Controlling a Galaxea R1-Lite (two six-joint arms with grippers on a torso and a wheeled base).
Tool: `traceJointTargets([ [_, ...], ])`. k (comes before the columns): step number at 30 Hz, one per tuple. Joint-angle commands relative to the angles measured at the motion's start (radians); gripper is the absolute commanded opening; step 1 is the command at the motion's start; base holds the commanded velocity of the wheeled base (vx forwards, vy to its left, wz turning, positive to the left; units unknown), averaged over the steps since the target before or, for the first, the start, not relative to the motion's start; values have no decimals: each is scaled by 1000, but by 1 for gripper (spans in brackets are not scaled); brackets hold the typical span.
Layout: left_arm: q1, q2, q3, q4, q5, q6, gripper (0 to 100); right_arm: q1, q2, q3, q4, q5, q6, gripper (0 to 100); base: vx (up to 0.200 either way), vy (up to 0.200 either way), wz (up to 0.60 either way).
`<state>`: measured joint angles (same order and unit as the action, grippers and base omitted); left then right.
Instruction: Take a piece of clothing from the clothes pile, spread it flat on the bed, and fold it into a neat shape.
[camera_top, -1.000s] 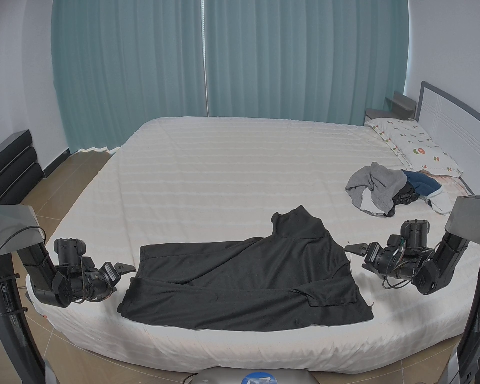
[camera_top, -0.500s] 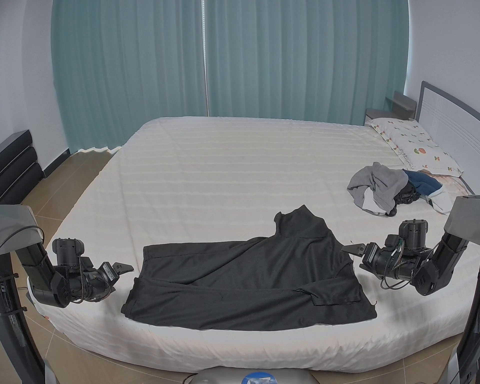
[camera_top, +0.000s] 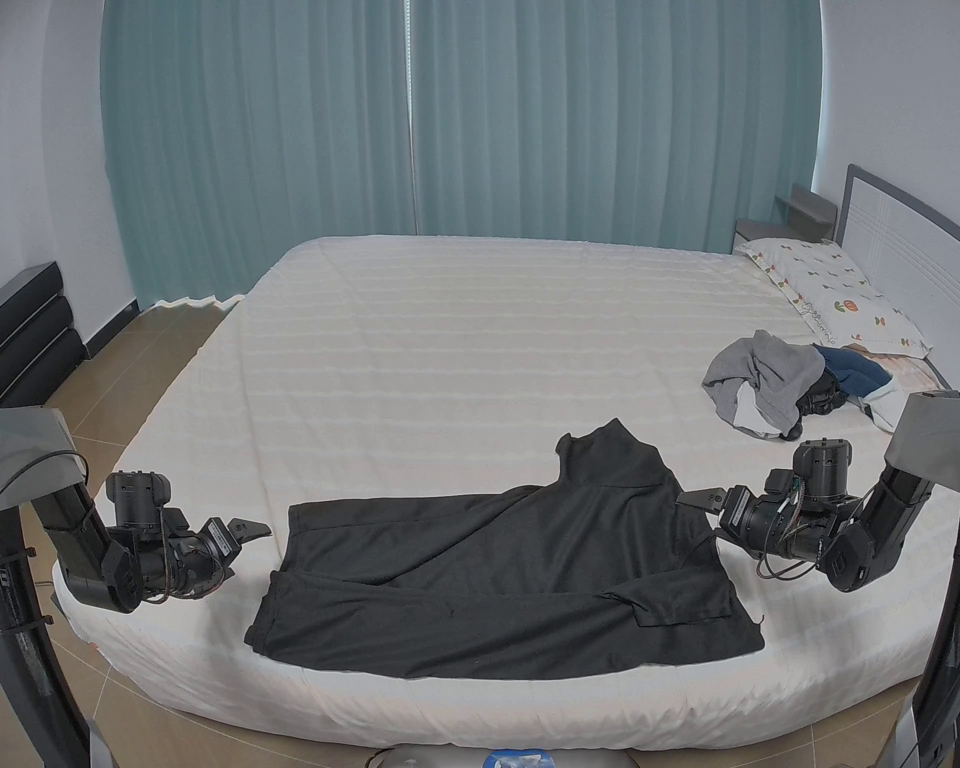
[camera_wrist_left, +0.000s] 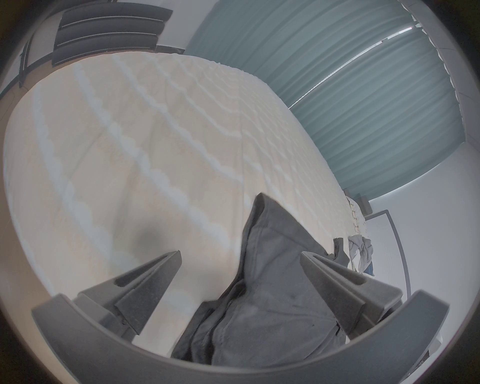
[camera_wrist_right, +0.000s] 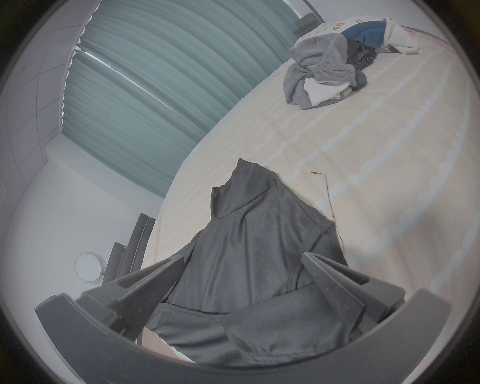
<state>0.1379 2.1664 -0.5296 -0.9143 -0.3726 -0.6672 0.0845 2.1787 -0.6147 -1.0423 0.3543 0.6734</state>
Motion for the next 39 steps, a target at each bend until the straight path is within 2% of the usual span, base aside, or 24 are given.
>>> traceJointTargets([
  [1, -7, -16, -12, -2, 0, -8, 100, 3, -4, 0, -1, 0, -2, 100, 0, 0, 0],
  [15, -60, 55, -170, 14, -16, -25, 100, 3, 0, 4, -1, 0, -2, 100, 0, 0, 0],
  [20, -112, 104, -262, 71, -16, 34, 100, 3, 0, 1, -1, 2, 3, 100, 0, 0, 0],
  [23, -116, 105, -305, 169, -16, 113, 100, 0, -5, 6, -1, 2, 0, 100, 0, 0, 0],
  [27, -124, 104, -360, 279, -12, 147, 100, 0, -8, 13, -1, 2, 3, 100, 0, 0, 0],
  [39, -147, 138, -374, 284, 0, 161, 100, 5, 0, 12, -1, 9, 3, 100, 0, 0, 0],
])
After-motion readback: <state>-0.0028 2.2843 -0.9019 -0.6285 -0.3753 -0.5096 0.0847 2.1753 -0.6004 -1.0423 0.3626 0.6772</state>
